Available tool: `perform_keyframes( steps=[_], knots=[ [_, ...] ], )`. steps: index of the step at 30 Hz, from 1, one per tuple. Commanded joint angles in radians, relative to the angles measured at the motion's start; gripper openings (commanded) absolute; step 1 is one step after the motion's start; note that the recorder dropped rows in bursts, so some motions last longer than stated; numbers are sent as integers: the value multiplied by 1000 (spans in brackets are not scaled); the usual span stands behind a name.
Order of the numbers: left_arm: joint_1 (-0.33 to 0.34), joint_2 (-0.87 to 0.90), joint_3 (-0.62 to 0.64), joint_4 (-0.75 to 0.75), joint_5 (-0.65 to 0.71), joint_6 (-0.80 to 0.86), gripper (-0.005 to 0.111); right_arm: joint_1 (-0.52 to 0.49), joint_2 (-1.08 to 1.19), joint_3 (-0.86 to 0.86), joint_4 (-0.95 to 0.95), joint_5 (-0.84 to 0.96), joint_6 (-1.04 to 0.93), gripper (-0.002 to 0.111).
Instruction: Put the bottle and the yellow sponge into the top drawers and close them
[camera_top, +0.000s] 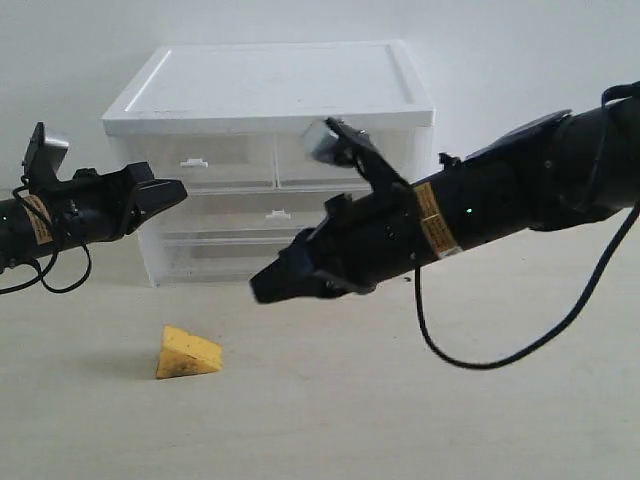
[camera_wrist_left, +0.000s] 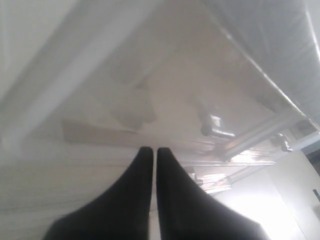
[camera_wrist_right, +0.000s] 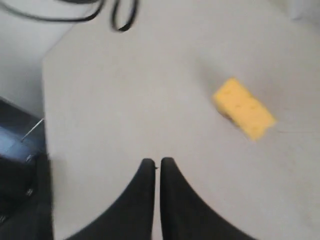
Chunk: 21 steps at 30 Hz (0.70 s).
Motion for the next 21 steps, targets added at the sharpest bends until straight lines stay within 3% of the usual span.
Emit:
perform_keyframes(
  steps=[1, 3, 6, 13, 18, 21],
  knots=[
    [0, 0, -3, 10, 28, -13, 4, -163, -5, -13, 129, 175, 98, 0],
    [0, 0, -3, 3, 25, -18, 4, -247, 11, -13, 318, 120, 10, 0],
    [0, 0, -3, 3, 4, -29, 4, -294, 54, -13, 503, 106, -79, 0],
    [0, 0, -3, -1, -42, -37, 4, -297, 141, -13, 673, 56, -290, 0],
    [0, -11, -3, 17, -151, -47, 4, -297, 157, -13, 721, 38, -440, 0],
    [0, -42, -3, 41, -139, -47, 4, -297, 157, -13, 783, 36, -508, 0]
  ],
)
